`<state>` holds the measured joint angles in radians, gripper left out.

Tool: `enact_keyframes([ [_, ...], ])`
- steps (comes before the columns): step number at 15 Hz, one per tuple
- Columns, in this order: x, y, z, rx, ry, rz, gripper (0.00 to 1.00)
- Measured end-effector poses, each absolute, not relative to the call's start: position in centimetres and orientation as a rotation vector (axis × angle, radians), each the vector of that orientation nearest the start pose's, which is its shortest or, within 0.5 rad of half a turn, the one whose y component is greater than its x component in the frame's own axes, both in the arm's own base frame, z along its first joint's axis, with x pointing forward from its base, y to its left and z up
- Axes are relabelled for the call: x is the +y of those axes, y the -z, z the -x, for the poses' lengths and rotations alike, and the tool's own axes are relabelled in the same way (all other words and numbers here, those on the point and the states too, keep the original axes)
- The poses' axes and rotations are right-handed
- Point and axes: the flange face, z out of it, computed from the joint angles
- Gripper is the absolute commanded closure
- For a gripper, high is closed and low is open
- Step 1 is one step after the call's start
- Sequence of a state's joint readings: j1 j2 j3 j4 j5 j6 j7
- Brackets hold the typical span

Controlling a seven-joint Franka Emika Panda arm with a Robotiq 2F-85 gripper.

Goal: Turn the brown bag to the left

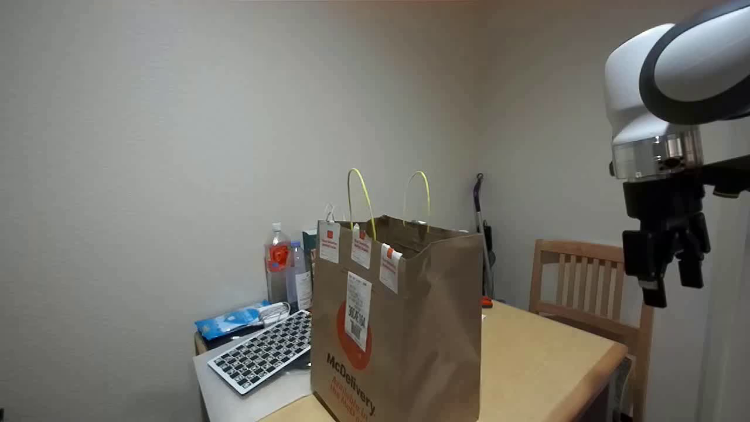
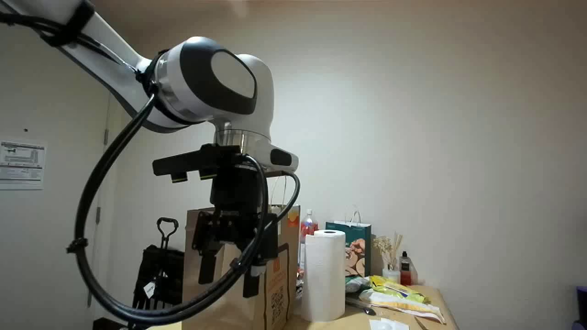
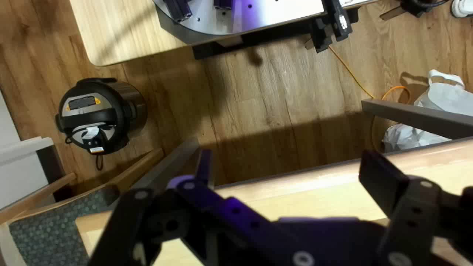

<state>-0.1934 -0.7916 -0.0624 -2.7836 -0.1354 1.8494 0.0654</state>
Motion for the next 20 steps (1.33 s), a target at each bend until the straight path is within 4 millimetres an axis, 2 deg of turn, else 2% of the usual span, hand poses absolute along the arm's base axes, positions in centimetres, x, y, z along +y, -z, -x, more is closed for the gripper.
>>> enact_keyframes([
  [8,-8.2,-41.2,-27.8,0.403,-0.246,3.176,0.0],
  [11,-7.6,-41.9,-28.4,0.37,-0.214,3.184,0.0],
  [14,-5.0,-43.9,-30.5,0.236,-0.135,3.227,0.0],
  [17,-1.6,-46.8,-34.0,0.08,-0.02,3.272,0.0],
  [19,-0.1,-48.7,-36.6,0.019,0.053,3.283,0.0],
  [20,0.2,-49.2,-37.3,0.01,0.06,3.283,0.0],
])
